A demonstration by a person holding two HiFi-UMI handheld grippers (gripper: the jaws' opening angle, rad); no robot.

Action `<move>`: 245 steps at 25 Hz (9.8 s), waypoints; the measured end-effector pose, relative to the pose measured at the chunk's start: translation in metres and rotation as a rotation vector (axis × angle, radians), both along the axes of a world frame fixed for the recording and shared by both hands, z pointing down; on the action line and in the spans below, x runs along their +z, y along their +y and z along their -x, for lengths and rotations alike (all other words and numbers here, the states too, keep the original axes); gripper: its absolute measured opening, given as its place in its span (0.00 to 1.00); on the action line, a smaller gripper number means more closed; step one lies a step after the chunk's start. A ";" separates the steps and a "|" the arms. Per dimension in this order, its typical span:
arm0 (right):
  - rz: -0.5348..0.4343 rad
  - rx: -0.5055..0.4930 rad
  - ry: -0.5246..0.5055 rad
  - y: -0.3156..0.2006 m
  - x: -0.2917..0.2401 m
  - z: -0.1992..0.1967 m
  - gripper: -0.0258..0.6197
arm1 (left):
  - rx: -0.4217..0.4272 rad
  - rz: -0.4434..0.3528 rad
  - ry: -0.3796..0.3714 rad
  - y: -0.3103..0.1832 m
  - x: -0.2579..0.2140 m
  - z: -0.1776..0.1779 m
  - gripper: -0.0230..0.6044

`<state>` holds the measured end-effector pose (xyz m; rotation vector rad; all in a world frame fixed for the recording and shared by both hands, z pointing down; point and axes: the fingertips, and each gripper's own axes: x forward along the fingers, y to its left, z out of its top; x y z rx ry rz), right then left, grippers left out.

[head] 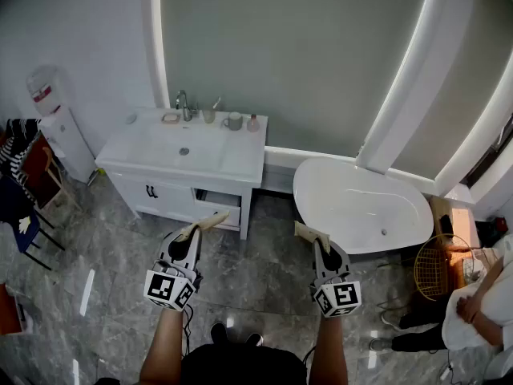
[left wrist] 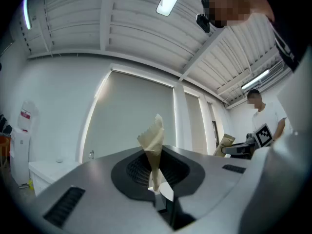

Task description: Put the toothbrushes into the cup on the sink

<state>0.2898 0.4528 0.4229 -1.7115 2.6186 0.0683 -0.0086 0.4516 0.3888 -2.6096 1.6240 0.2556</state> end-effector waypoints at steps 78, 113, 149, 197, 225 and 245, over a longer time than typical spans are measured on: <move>-0.046 0.019 0.003 -0.159 0.003 0.043 0.11 | 0.076 -0.029 0.008 -0.176 0.010 0.033 0.11; -0.040 -0.055 -0.008 -0.444 -0.010 -0.044 0.11 | -0.021 -0.047 0.013 -0.431 -0.010 -0.060 0.11; -0.041 -0.140 -0.014 -0.481 0.006 -0.047 0.11 | -0.160 -0.052 -0.001 -0.441 -0.001 -0.038 0.11; -0.026 0.000 0.006 -0.680 0.001 0.238 0.11 | 0.080 -0.029 0.016 -0.695 0.016 0.179 0.11; 0.009 -0.051 -0.006 -0.722 0.066 0.221 0.11 | 0.054 -0.010 0.005 -0.729 0.079 0.161 0.11; 0.062 -0.133 -0.001 -0.824 0.129 0.253 0.11 | 0.030 -0.005 -0.003 -0.774 0.116 0.174 0.11</move>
